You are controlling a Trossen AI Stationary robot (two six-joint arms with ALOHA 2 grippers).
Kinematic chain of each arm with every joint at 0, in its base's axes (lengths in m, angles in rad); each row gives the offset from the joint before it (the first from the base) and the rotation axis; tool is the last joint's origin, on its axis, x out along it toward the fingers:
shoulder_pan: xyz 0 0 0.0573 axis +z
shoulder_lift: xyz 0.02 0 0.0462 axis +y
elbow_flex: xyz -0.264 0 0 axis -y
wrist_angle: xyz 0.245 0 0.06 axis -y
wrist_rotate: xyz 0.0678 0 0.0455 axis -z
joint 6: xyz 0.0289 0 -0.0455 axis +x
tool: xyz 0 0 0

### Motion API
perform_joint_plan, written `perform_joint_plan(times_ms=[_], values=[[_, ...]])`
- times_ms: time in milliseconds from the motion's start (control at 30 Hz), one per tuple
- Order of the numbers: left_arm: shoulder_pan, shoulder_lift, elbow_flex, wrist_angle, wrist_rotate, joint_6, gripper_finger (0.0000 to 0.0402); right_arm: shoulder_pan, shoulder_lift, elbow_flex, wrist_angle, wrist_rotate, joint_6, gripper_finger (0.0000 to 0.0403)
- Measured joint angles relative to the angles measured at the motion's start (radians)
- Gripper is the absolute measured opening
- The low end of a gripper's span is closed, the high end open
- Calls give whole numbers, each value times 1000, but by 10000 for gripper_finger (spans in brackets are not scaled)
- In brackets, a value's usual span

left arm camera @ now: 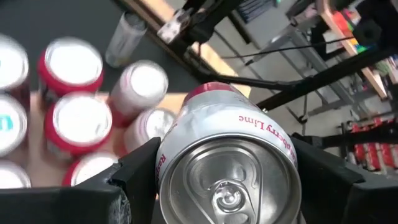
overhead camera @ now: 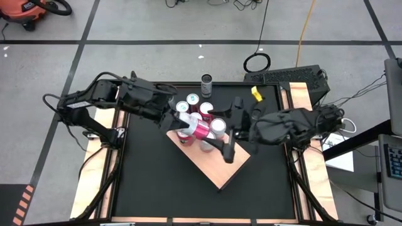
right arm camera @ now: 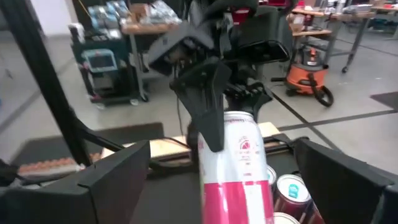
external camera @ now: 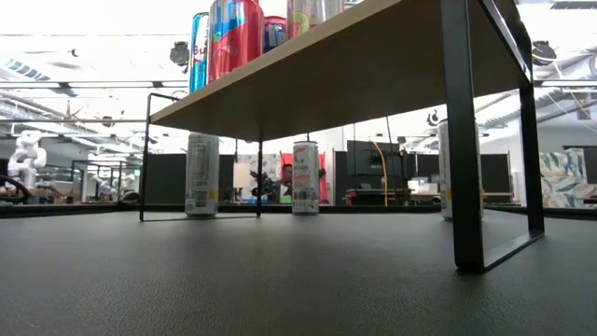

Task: Place canned beverage on shelf
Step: Put the pink soda can on the shelf aligned with the other pink soda cans

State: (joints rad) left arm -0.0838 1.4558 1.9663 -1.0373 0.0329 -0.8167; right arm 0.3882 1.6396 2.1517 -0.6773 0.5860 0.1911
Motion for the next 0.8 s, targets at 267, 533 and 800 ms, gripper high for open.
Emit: perform_joint_plan(times_ms=[267, 533, 800], values=[[-38, -2, 1, -1, 10, -80, 283, -1, 56, 0, 5, 21, -34, 377], [-113, 10, 1, 3, -46, -150, 283, 0, 69, 0, -48, -12, 1, 377], [-122, 55, 0, 5, -65, -181, 283, -8, 126, 0, -112, -103, 106, 377]])
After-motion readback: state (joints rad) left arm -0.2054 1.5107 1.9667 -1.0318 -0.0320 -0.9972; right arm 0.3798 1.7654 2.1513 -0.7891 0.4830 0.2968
